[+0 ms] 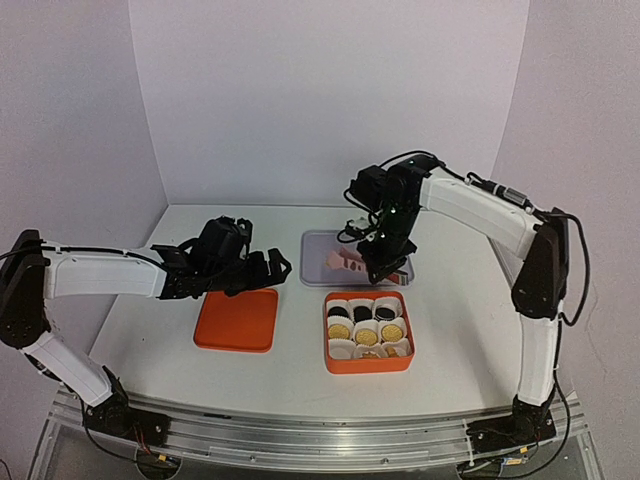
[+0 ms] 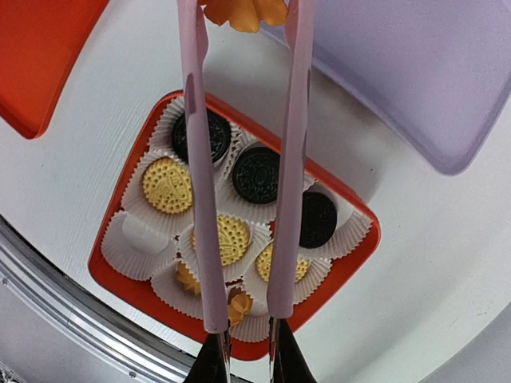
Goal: Pack the cookies
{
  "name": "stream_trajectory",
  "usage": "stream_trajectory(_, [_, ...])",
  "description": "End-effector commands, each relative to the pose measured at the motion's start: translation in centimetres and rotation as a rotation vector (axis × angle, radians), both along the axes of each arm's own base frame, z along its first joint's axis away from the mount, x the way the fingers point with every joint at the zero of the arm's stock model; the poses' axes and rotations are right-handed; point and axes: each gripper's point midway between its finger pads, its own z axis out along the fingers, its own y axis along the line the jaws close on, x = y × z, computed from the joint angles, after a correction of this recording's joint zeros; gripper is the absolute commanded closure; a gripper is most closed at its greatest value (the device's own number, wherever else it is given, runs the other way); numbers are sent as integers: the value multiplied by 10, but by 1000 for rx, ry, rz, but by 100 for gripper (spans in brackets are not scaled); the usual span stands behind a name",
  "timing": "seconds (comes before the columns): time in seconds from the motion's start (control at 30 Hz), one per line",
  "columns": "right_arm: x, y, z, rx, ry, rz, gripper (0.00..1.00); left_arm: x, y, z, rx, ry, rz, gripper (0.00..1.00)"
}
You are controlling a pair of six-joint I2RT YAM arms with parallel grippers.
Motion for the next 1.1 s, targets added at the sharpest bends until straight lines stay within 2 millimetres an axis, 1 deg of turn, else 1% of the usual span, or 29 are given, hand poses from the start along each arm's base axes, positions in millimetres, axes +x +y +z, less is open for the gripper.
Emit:
stream_trajectory(0.0, [-71, -32, 37, 78, 116, 71, 100, 8, -5, 13, -22, -37, 5, 0])
stream_trajectory(0.07, [-99, -42, 44, 116, 135, 142, 100, 9, -5, 12, -15, -34, 6, 0])
stream_trajectory(0.13, [-119, -51, 51, 147, 136, 160, 100, 10, -7, 11, -8, -28, 6, 0])
stream_trajectory(0.23, [-143, -62, 57, 191, 169, 145, 100, 13, -11, 9, -3, -19, 1, 0])
stream_trajectory(0.33, [-167, -65, 54, 243, 244, 173, 100, 15, -16, 7, -2, -13, -10, 0])
stream_trajectory(0.43, [-179, -68, 42, 238, 300, 198, 100, 16, -20, 7, -4, -13, -19, 0])
stream_trajectory(0.5, [-185, -67, 35, 239, 343, 209, 100, 17, -21, 7, -6, -15, -21, 0])
stream_trajectory(0.57, [-188, -62, 30, 253, 380, 223, 100, 17, -21, 7, -6, -14, -18, 0])
stream_trajectory(0.7, [-182, -52, 18, 242, 409, 233, 100, 16, -19, 5, -5, -8, -14, 0])
stream_trajectory(0.87, [-174, -51, 6, 193, 424, 221, 100, 17, -18, 4, -4, -7, -7, 0])
stream_trajectory(1.07, [-173, -50, -4, 166, 451, 211, 100, 16, -17, 3, 4, -7, -8, 0])
